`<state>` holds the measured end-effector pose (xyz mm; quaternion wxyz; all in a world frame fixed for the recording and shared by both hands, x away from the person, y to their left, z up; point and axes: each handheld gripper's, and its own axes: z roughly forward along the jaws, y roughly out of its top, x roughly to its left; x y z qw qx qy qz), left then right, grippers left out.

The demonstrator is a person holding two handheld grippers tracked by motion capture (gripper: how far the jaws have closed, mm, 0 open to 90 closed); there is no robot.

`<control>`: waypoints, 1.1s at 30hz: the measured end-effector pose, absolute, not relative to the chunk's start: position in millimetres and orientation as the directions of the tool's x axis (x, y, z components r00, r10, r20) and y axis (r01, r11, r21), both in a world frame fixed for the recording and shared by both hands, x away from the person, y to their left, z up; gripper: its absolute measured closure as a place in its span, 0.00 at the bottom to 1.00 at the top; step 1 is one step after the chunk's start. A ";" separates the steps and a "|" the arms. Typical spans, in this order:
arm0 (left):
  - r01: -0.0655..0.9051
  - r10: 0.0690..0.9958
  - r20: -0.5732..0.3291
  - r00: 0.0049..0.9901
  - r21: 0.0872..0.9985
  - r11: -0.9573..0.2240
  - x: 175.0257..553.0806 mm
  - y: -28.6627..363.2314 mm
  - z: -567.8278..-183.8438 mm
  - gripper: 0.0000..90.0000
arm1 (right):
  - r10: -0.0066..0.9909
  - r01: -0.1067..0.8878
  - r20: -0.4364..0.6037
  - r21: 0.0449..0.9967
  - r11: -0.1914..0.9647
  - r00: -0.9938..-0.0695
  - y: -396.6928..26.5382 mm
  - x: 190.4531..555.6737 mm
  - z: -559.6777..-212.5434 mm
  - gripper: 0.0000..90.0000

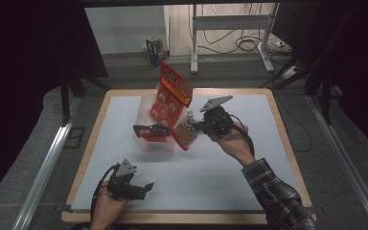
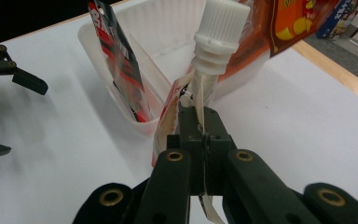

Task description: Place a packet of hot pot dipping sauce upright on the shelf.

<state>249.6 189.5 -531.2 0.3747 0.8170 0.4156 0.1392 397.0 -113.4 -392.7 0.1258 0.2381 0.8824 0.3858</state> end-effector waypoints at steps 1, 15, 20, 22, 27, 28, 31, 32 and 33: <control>0.575 0.784 -0.083 0.616 0.728 -0.374 249.5 189.6 -531.2 0.09 | 0.516 0.322 -0.039 0.740 0.590 -0.856 -111.9 397.6 -391.7 0.98; 0.578 0.782 -0.082 0.618 0.722 -0.381 249.8 188.4 -532.1 0.09 | 0.472 0.284 -0.048 0.743 0.606 -0.880 -97.9 402.0 -383.9 0.98; 0.578 0.780 -0.080 0.620 0.720 -0.385 250.1 188.5 -532.3 0.09 | 0.468 0.285 -0.038 0.748 0.599 -0.883 -91.7 405.5 -381.5 0.98; 0.578 0.780 -0.079 0.621 0.719 -0.387 250.1 188.5 -532.4 0.09 | 0.466 0.286 -0.033 0.751 0.596 -0.884 -89.7 406.8 -380.8 0.98; 0.577 0.779 -0.078 0.622 0.718 -0.389 250.2 188.5 -532.3 0.09 | 0.462 0.293 -0.012 0.759 0.581 -0.887 -84.5 410.5 -379.6 0.98; 0.577 0.779 -0.078 0.622 0.718 -0.389 250.2 188.5 -532.4 0.09 | 0.459 0.291 -0.010 0.760 0.581 -0.888 -83.4 411.4 -379.3 0.98; 0.577 0.778 -0.078 0.623 0.717 -0.391 250.2 188.3 -532.5 0.09 | 0.457 0.294 0.000 0.764 0.574 -0.890 -80.8 413.2 -378.7 0.98; 0.577 0.778 -0.077 0.623 0.716 -0.392 250.2 188.3 -532.5 0.09 | 0.457 0.295 0.001 0.764 0.573 -0.890 -80.0 413.9 -378.6 0.98; 0.578 0.778 -0.078 0.623 0.717 -0.391 250.2 188.1 -532.6 0.09 | 0.455 0.296 0.005 0.766 0.571 -0.890 -79.0 414.6 -378.4 0.98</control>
